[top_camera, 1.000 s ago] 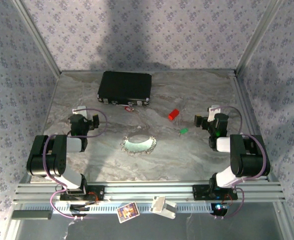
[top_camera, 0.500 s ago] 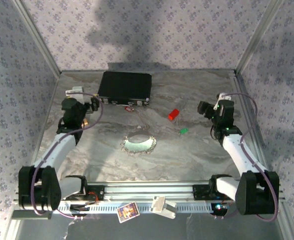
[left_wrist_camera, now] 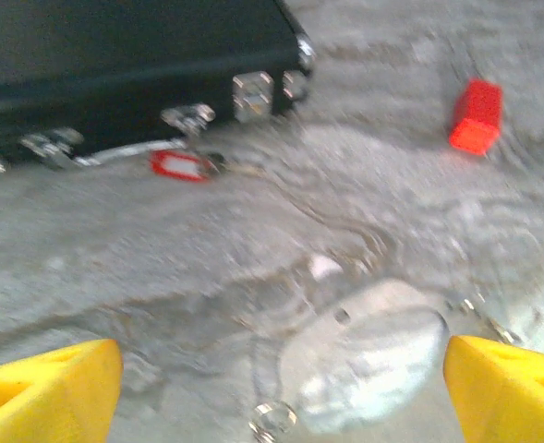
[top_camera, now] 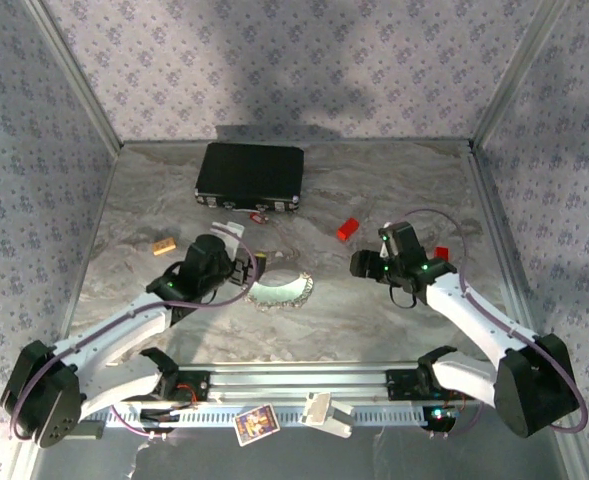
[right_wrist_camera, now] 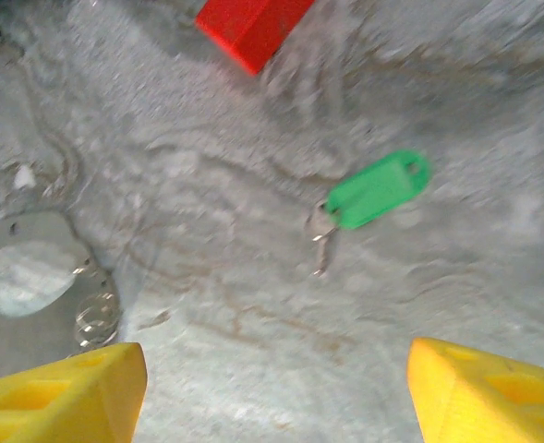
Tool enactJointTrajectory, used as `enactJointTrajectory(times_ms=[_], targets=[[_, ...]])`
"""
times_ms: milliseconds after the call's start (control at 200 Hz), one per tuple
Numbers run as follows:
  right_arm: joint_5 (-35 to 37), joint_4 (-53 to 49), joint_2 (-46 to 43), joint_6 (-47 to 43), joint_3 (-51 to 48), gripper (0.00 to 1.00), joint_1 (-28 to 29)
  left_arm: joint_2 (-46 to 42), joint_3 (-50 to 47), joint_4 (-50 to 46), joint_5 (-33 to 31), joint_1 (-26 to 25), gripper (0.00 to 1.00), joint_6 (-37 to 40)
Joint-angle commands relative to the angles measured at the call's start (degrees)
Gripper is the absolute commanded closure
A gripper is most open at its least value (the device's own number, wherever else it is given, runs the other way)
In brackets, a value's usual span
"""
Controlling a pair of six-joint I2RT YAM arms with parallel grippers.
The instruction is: Put the keys on the keyring
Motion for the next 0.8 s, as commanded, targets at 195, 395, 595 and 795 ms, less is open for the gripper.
enactJointTrajectory(times_ms=[195, 395, 595, 795], targets=[[-6.44, 2.36, -1.53, 3.55, -1.81, 0.25, -1.08, 11.79, 10.15, -9.95, 15.23, -2.21, 0.22, 18.16], [-5.04, 0.6, -6.7, 2.53, -3.93, 0.25, -2.16, 21.85, 15.88, -5.74, 22.77, -2.34, 0.36, 32.01], [-1.96, 0.53, -15.38, 4.0, -7.43, 0.25, -2.73, 31.66, 23.67, -10.57, 27.58, -2.3, 0.47, 44.54], [-0.95, -0.23, -19.78, 4.24, -8.65, 0.25, -3.26, 41.41, 33.04, -17.37, 30.64, -2.31, 0.64, 50.52]])
